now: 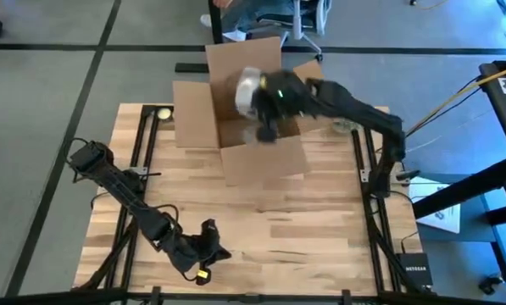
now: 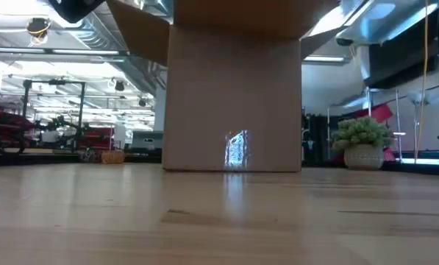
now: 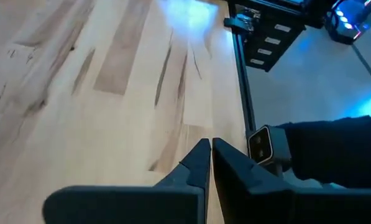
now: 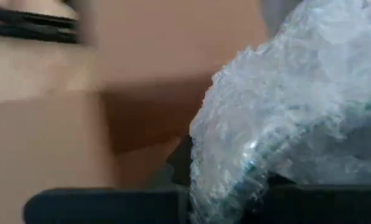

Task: Wrap mug
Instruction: Put the wrapped white patterned mug into the brown cardboard box

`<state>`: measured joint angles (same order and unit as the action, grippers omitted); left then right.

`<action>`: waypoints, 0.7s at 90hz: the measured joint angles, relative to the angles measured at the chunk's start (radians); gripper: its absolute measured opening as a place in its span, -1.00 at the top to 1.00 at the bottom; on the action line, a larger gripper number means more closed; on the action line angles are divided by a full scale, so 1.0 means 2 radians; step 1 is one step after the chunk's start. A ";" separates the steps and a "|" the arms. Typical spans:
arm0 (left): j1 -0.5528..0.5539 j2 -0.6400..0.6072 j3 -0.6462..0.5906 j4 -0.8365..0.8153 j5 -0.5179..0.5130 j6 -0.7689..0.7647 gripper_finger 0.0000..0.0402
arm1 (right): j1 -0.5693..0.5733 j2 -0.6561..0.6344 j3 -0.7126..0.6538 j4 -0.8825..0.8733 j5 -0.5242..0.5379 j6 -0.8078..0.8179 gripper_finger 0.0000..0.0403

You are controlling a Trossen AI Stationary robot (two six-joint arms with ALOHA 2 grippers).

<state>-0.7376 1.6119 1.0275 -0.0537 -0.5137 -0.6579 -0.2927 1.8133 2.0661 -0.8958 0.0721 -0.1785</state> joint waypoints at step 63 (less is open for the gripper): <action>0.006 0.000 0.000 -0.034 -0.006 0.001 1.00 | -0.050 0.041 -0.266 0.243 -0.030 0.163 0.84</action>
<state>-0.7254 1.6127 1.0279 -0.1217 -0.5250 -0.6559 -0.3935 1.8961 1.5349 -0.4107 0.0113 0.1474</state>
